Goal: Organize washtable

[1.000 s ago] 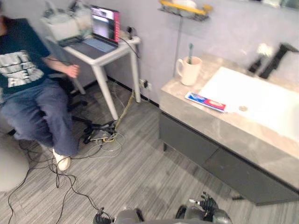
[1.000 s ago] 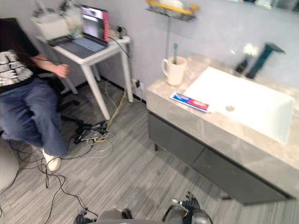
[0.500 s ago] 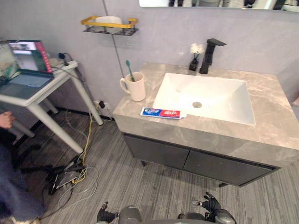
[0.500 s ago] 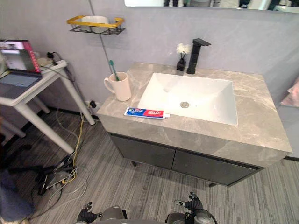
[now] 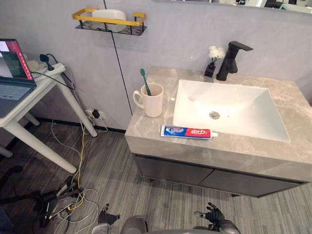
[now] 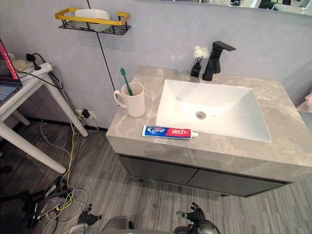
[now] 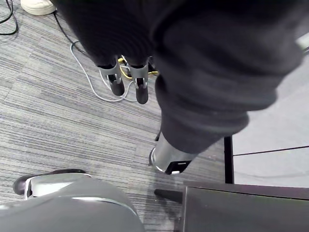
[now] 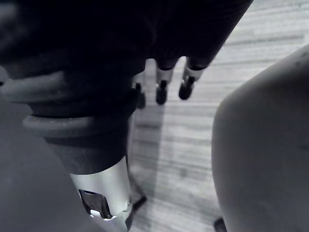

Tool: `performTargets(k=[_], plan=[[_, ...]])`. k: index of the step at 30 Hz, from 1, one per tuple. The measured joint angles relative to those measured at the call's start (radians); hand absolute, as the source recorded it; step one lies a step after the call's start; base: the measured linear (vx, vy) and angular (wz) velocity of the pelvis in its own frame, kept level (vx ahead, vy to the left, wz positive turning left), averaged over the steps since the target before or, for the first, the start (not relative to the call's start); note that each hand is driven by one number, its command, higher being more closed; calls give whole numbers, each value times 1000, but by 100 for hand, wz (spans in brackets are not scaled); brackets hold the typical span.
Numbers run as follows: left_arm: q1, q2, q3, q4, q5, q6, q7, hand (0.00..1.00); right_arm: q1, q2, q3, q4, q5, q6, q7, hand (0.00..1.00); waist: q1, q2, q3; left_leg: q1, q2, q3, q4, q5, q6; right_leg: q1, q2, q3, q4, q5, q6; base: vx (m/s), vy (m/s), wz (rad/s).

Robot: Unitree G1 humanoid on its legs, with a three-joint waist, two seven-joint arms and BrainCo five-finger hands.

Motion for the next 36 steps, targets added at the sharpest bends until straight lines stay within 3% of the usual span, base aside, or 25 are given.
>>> performTargets(k=[2,4,6,7,8,10,11,12,13,14,15,16,18,19,24,31,36], plan=[[-15,2,-33,35,0,-1,0,0,-13,-12,-36,16,-3,5,-1,0,0,23,-5,6,-23,-29,11,-77,10,-31,-7,46,34,-24,34,19,143,-41],[-21,13,-58,49,0,-2,-1,0,-14,-10,-43,17,-2,7,0,0,0,17,-6,11,-39,2,21,-102,31,-51,-21,73,57,-24,43,36,151,-55],[-25,20,-75,71,0,-2,-1,0,-20,-17,-38,18,-2,7,1,0,0,19,-14,21,-41,61,5,-114,45,-118,-42,66,139,0,6,22,150,-75],[-25,23,-79,74,0,-1,-2,0,-22,-19,-23,19,-1,7,2,0,-3,21,-28,34,-39,100,-31,-104,57,-150,-57,-5,170,26,-35,107,171,-96],[-18,31,-98,72,1,-1,-3,0,-27,-21,-1,36,0,7,0,0,-3,27,-30,75,-29,146,-80,-92,64,-153,-60,-112,145,39,-54,116,134,-95],[-16,39,-116,74,4,0,-7,0,-31,-27,32,51,-2,11,0,0,-2,23,-51,91,-13,168,-117,-84,61,-145,-8,-213,78,40,-54,168,72,-76],[-14,44,-118,75,4,0,-10,0,-33,-36,53,61,0,10,-2,0,-8,29,-67,94,-2,177,-126,-80,55,-123,23,-220,16,113,-44,204,85,-63],[-18,42,-117,75,5,0,-12,0,-35,-39,64,66,0,8,-2,0,-9,29,-69,97,2,188,-125,-71,49,-116,34,-219,-10,141,-52,197,102,-65],[-20,45,-113,73,3,-4,-25,0,-43,-36,82,65,1,10,-8,0,-2,22,-62,69,0,187,-35,-29,37,-96,17,-206,-49,182,-82,136,122,-52],[-25,54,-110,70,1,-9,-29,0,-53,-35,84,66,1,10,-13,0,0,-15,-37,26,-4,173,30,-20,42,-84,-14,-196,-53,187,-79,101,128,-38],[-29,65,-104,67,1,-21,-26,0,-40,-35,78,64,10,8,-25,0,-6,-11,-44,32,-42,127,-166,8,62,-63,-45,-202,-67,193,-67,78,107,-7],[-33,47,-106,57,2,-23,-23,0,-36,-56,79,49,21,7,-34,0,-15,8,-32,41,-32,120,-221,94,58,-49,-39,-211,-63,194,-48,86,134,-3],[-19,43,-104,54,0,-22,-6,0,-23,-33,83,30,29,0,-45,0,1,9,-34,54,-45,127,-215,97,54,-40,-45,-202,-74,183,-39,65,95,-5],[-20,41,-92,53,-10,-21,-3,0,-18,-16,83,30,29,-4,-47,0,1,-14,-36,53,-54,119,-215,97,55,-23,-48,-202,-88,182,-40,36,23,20],[-18,19,-17,51,-51,-20,-2,0,-3,-5,7,27,47,0,-67,0,1,-22,-29,72,-69,69,-247,98,54,29,-40,-248,-136,158,-28,-11,-28,25],[-9,14,-18,51,-67,-25,-4,0,3,-1,-23,33,69,0,-70,0,-1,-36,-25,166,-70,37,-430,198,19,60,-24,-256,-168,125,-12,-63,-99,7],[-9,25,-29,51,-67,-29,-9,0,8,-1,-20,38,68,0,-67,0,1,-48,-32,180,-70,29,-463,211,14,78,-15,-262,-197,143,-9,16,-19,3]])
